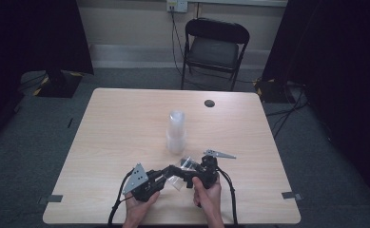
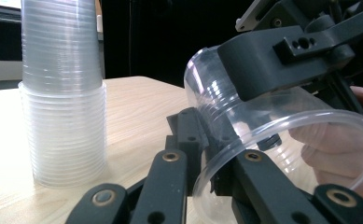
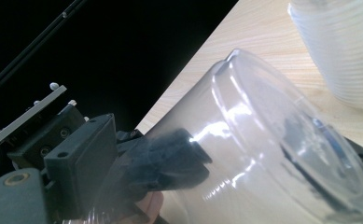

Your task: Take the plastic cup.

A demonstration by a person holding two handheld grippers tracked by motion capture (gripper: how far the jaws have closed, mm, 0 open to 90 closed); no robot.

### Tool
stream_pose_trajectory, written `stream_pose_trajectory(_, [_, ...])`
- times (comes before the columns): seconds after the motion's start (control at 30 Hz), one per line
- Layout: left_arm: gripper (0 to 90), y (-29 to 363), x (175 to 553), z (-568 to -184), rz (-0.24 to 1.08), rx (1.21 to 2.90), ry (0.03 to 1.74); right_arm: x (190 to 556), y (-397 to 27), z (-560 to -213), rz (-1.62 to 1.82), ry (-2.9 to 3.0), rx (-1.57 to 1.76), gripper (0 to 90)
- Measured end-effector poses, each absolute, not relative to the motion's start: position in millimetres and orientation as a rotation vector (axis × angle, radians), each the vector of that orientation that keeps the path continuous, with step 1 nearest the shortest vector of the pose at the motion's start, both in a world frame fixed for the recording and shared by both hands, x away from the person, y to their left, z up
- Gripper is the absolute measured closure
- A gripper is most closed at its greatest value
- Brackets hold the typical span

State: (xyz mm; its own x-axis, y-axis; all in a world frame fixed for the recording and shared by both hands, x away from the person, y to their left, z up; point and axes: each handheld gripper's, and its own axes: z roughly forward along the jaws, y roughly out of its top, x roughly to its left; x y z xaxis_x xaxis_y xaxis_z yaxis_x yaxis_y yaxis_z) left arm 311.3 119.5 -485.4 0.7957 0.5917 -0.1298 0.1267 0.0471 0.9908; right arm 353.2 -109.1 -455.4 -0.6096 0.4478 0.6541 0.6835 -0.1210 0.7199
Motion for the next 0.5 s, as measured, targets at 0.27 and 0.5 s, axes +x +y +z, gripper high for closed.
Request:
stream_pose_trajectory(0.27, [87.9,126,310,-486,0.384,1.506,0.606,356,-112,-450,-1.844,-1.932,-1.284,12.0])
stream_pose_trajectory(0.5, [88.8,135,312,-488,0.358,1.496,0.64,358,-120,-446,-1.865,-1.928,-1.301,12.4])
